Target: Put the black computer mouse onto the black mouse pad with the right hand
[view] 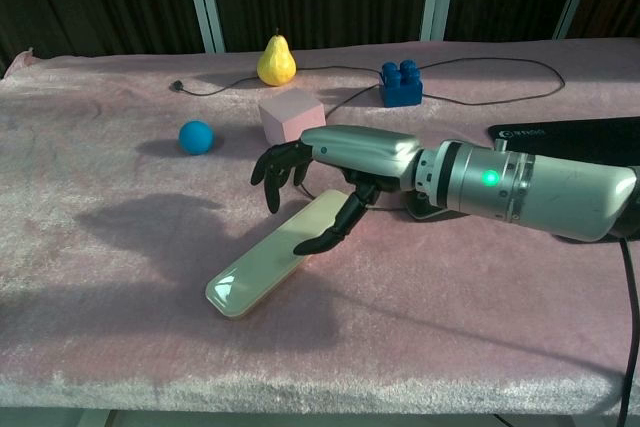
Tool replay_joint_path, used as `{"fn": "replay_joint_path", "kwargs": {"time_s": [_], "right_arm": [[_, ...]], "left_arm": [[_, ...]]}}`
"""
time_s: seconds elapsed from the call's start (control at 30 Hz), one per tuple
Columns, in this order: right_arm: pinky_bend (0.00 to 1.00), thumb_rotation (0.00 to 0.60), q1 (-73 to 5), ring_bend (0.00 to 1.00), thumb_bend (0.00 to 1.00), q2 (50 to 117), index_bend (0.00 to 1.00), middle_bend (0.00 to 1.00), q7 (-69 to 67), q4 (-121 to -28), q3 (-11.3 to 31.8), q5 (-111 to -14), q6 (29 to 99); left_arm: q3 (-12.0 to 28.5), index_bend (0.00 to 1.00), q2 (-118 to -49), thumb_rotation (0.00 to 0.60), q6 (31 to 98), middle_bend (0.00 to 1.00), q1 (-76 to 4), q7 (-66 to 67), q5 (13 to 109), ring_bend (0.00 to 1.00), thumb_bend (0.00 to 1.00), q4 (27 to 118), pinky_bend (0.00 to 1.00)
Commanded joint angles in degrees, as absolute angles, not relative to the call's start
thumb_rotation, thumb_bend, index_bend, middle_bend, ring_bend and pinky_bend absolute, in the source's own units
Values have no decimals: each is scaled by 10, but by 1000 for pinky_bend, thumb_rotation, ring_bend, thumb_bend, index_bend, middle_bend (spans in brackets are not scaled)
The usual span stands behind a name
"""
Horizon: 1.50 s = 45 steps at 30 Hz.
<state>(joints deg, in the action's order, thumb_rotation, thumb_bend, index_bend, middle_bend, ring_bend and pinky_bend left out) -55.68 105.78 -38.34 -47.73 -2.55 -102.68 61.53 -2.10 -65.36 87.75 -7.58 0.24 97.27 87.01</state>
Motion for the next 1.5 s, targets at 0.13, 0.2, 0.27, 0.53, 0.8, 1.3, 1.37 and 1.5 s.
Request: {"fn": "replay_joint_path", "kwargs": {"time_s": [0.13, 0.2, 0.27, 0.53, 0.8, 1.3, 1.37, 1.5], "right_arm": [[408, 600, -557, 324, 293, 1058, 570, 331, -387, -475, -30, -1024, 621], [408, 600, -557, 324, 292, 1058, 569, 331, -389, -476, -32, -1024, 624], [408, 600, -557, 324, 293, 1056, 569, 331, -390, -476, -33, -1023, 626], [409, 600, -558, 324, 293, 1052, 563, 331, -386, -478, -35, -1016, 625], [409, 600, -560, 324, 293, 1052, 559, 331, -387, -480, -40, -1016, 623], [414, 600, -511, 324, 293, 984, 542, 337, -322, -510, -52, -1001, 661], [414, 600, -503, 324, 293, 977, 540, 337, -317, -509, -52, -996, 663], [414, 600, -492, 324, 293, 968, 536, 337, -316, -503, -54, -985, 654]], "left_arm": [[-22, 302, -654, 600, 879, 500, -75, 7, 975, 423, 309, 872, 462], [-22, 301, -653, 600, 879, 500, -74, 7, 974, 423, 310, 872, 463], [-22, 302, -653, 600, 879, 501, -74, 7, 974, 423, 309, 873, 463], [-23, 302, -652, 600, 873, 501, -77, 7, 974, 423, 309, 873, 463], [-24, 302, -651, 600, 877, 500, -74, 10, 973, 423, 309, 876, 462], [-25, 309, -645, 600, 874, 501, -73, 5, 970, 423, 309, 881, 463], [-25, 310, -645, 600, 874, 500, -73, 6, 971, 423, 309, 881, 463], [-25, 312, -646, 600, 872, 501, -73, 8, 970, 423, 309, 882, 463]]}}
